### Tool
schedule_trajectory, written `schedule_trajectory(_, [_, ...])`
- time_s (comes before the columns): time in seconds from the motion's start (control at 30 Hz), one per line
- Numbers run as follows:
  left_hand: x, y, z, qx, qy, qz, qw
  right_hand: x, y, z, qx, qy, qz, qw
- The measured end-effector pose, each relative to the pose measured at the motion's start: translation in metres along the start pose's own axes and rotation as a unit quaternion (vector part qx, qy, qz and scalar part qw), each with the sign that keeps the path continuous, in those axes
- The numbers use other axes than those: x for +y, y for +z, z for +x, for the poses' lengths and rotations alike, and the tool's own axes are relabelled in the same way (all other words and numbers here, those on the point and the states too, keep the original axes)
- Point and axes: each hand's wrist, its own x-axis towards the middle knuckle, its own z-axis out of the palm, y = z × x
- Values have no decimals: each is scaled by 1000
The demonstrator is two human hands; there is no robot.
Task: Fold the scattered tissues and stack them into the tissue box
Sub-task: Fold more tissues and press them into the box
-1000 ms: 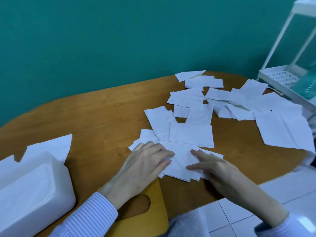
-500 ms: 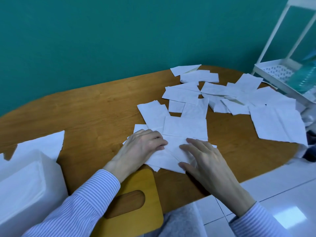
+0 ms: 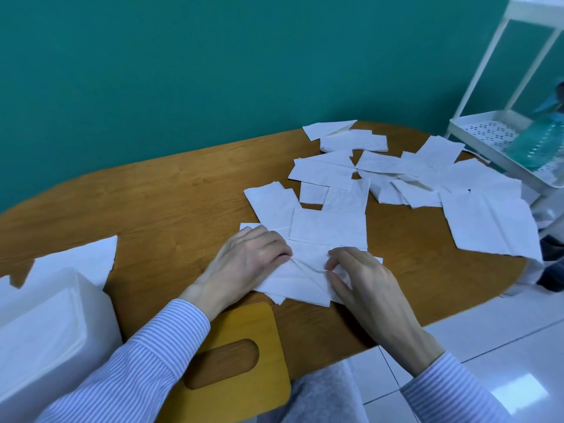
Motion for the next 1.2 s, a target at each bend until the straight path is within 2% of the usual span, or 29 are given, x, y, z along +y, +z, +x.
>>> schedule_trajectory(0.17, [-1,-4,-2,-15,25,12,1000,3,-4,-5,10,2,36,999])
schedule_trajectory(0.4, [-5,1,-1,-48,5,15,999,19,-3,-4,21,59,46,997])
schedule_trajectory(0.57, [-4,4,4,-42,11,5,999,25,0,12,17,75,52,996])
schedule_trajectory(0.7, [-2,6,10,-37,24,9,999,24,1,20,30,110,111,987])
schedule_trajectory(0.9, [8,-22,10,-16,74,33,997,13,-23,24,76,75,179,978])
schedule_trajectory(0.97, [14,-29,5,-11,102,35,994,13,-32,20,54,76,196,976])
schedule_trajectory(1.1, [29,-28,-6,-41,137,-28,989,22,-40,5,-49,92,215,971])
schedule_trajectory(1.2, [32,-19,-8,-67,75,-72,992,27,-37,-2,-99,119,222,963])
